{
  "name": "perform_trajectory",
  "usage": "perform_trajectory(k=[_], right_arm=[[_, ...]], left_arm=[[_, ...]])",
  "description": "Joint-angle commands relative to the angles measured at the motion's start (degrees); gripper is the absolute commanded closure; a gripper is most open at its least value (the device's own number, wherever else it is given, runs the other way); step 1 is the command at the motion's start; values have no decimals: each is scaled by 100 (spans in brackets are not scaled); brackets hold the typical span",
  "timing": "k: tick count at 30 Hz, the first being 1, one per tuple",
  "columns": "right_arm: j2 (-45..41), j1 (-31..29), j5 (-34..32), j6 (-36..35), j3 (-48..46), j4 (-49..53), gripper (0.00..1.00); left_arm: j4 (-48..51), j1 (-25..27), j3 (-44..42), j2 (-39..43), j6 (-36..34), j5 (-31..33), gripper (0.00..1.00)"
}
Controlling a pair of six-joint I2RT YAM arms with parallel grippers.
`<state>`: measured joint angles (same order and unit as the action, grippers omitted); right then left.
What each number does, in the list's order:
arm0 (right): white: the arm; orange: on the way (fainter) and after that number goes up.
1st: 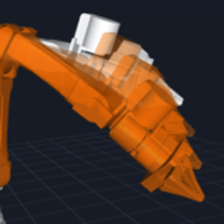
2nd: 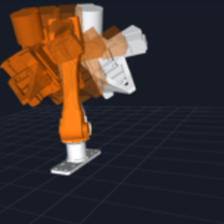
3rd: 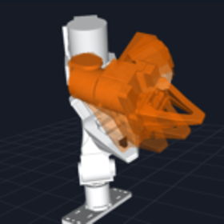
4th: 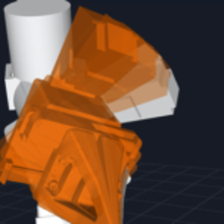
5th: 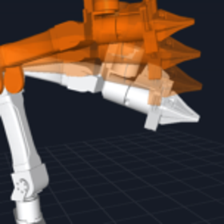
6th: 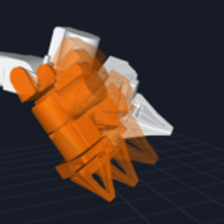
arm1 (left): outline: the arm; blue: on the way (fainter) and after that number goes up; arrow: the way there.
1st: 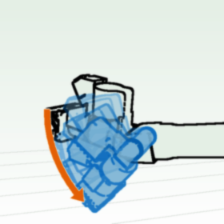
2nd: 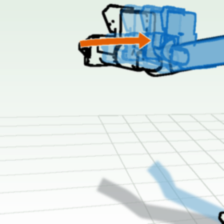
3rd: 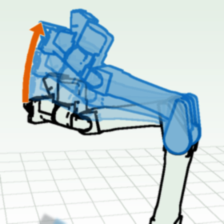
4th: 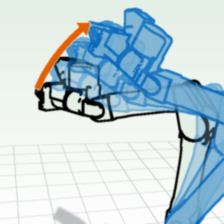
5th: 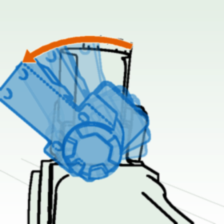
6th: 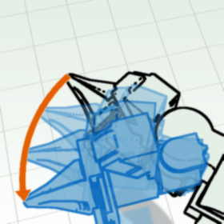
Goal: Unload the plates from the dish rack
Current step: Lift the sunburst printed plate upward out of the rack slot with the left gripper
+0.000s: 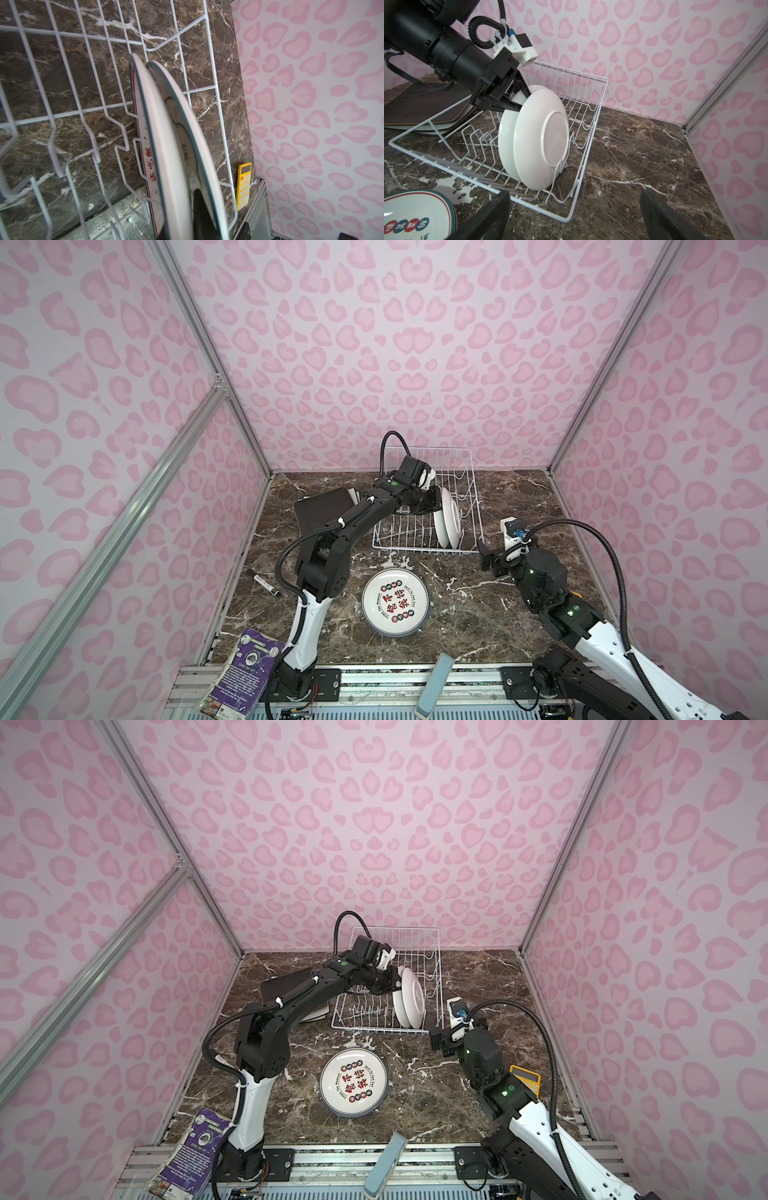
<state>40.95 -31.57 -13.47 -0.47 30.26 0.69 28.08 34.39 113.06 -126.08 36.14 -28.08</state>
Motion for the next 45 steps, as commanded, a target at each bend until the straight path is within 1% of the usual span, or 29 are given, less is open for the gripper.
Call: perform_trajectory(k=[1, 7, 11, 16, 20, 28, 45], right_arm=[[-10, 10, -68, -24, -49, -78, 1], [5, 24, -17, -41, -47, -89, 1], [3, 31, -6, -23, -47, -77, 1], [-19, 52, -5, -32, -73, -73, 2], [-50, 75, -15, -49, -93, -78, 2], [-48, 149, 46, -62, -127, -86, 1], [-95, 171, 100, 12, -108, -51, 1]], left_arm=[[116, -16, 15, -134, -196, 452, 96], [12, -11, 85, -210, -6, 426, 96], [-183, -11, 73, -192, 266, 387, 96], [-649, -14, -188, -78, 710, 367, 97], [-969, -3, -503, 95, 975, 507, 96], [-1247, 13, -707, 266, 1207, 553, 96], [-934, 64, -732, 849, 838, 324, 96]])
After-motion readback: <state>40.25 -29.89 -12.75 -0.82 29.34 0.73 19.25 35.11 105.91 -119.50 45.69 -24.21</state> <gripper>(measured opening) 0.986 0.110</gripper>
